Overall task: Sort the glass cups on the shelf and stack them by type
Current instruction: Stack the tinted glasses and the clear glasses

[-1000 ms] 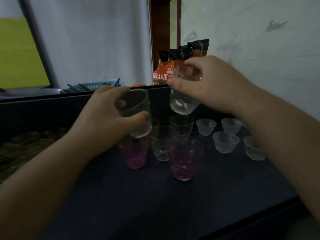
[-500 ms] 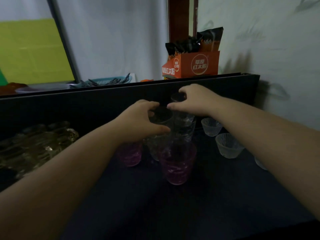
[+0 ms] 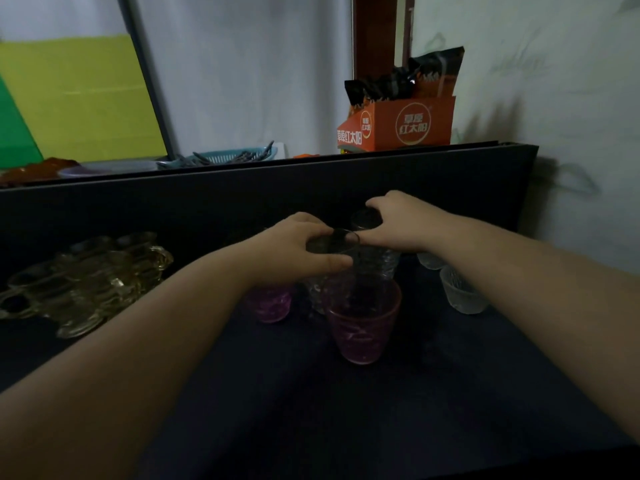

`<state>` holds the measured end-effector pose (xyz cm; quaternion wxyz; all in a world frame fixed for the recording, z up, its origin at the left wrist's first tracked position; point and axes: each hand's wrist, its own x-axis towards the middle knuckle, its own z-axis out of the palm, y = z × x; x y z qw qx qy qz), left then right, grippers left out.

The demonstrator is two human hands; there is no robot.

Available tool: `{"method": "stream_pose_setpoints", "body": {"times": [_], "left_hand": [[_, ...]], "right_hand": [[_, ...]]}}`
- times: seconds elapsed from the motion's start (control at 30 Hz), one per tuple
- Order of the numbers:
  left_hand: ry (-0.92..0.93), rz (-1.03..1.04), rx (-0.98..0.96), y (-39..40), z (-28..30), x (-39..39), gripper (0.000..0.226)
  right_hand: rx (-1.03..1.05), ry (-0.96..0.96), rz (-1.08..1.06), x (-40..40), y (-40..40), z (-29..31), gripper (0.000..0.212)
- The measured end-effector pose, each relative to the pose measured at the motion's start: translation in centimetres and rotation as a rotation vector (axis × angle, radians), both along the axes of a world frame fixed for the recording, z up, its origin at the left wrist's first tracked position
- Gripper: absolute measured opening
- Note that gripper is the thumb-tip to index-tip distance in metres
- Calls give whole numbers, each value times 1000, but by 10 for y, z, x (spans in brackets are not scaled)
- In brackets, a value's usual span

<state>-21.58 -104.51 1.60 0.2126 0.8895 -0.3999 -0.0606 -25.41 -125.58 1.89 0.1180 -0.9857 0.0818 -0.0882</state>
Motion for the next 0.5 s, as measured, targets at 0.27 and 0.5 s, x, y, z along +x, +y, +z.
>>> {"method": "stream_pose_setpoints", "body": {"times": [0.27,0.5], "left_hand": [[-147,164,-197,46,-2,-19,83],[-284,410,-249,59,-43,-27,82]], "right_hand": [[27,-350,37,-77,10,-10,66],[225,-260,162,-126,66,-39,82]]}}
